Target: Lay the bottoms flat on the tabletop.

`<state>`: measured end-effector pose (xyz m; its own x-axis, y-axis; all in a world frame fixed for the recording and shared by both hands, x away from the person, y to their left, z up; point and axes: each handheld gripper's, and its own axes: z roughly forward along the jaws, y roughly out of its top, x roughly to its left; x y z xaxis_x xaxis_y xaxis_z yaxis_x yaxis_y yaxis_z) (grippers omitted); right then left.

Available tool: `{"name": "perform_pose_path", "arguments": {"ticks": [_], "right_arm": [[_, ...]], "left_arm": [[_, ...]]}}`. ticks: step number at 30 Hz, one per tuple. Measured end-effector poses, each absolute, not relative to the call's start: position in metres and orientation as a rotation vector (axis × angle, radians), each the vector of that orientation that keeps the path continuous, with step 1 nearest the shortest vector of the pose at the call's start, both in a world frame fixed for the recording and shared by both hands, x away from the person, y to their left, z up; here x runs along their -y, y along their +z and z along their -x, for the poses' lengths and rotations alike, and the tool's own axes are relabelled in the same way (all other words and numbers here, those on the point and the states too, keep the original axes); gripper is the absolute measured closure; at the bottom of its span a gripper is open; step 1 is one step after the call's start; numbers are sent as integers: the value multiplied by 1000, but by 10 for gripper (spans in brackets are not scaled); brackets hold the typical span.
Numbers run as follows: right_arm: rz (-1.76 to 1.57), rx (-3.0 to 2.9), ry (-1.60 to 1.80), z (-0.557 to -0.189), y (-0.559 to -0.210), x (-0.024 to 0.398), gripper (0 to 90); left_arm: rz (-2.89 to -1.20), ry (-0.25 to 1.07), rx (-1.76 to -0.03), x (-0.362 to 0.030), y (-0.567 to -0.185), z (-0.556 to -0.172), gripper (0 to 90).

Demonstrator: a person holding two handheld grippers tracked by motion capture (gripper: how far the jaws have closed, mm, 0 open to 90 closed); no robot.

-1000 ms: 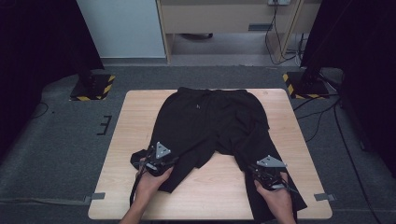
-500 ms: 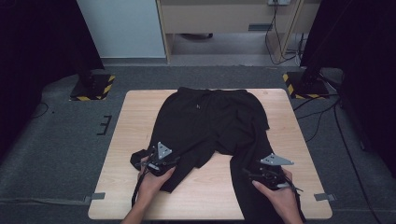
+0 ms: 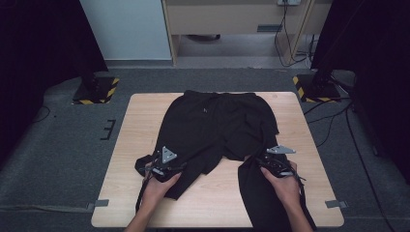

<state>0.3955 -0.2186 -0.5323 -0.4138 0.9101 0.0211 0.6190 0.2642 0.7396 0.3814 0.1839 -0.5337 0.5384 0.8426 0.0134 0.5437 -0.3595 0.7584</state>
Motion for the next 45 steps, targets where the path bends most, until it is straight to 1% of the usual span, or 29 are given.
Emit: {"name": "perform_pose_path", "arguments": {"ticks": [2,5,7,10,11,13,15,19,20,21,24,26,28,30,32,36,37,45], "right_arm": [[-1377,-2131,956,-392,-532,220,735],[-1349,-2125,987,-381,-534,225,820],[-1336,-2132,1004,-371,-535,229,842],[-1341,-2145,1029,-357,-535,237,838],[-1363,-2158,1048,-354,-534,240,824],[-1371,-2174,1069,-352,-533,244,747],[-1347,-2153,1050,-355,-533,245,642],[-1416,-2070,1041,-377,-533,244,346],[-1427,-2068,1029,-381,-534,243,298],[-1439,-2062,1015,-387,-534,241,266],[-1447,-2054,999,-399,-535,236,251],[-1447,-2079,986,-402,-536,233,326],[-1380,-2096,953,-400,-536,231,480],[-1359,-2112,971,-396,-535,233,592],[-1334,-2127,989,-389,-536,236,657],[-1302,-2152,1004,-377,-535,241,857],[-1307,-2163,1003,-375,-534,242,889],[-1284,-2189,1006,-353,-523,244,898]], "left_arm": [[-2057,524,-1120,-184,-534,-382,432],[-2058,521,-1120,-185,-534,-382,432],[-2057,524,-1121,-184,-534,-382,429],[-2059,526,-1118,-184,-534,-383,424],[-2058,527,-1118,-184,-534,-383,423],[-2059,530,-1120,-183,-534,-383,420],[-2058,531,-1121,-183,-534,-383,418],[-2058,523,-1121,-184,-534,-383,418],[-2058,523,-1121,-184,-534,-383,418],[-2058,524,-1121,-184,-534,-383,418],[-2058,529,-1120,-183,-534,-383,418],[-2057,524,-1121,-184,-534,-383,418],[-2056,520,-1123,-184,-534,-383,418],[-2057,523,-1122,-184,-534,-383,418],[-2058,523,-1121,-184,-534,-383,418],[-2057,518,-1123,-184,-534,-384,418],[-2057,519,-1123,-184,-534,-384,418],[-2057,519,-1123,-184,-534,-384,418]]}}
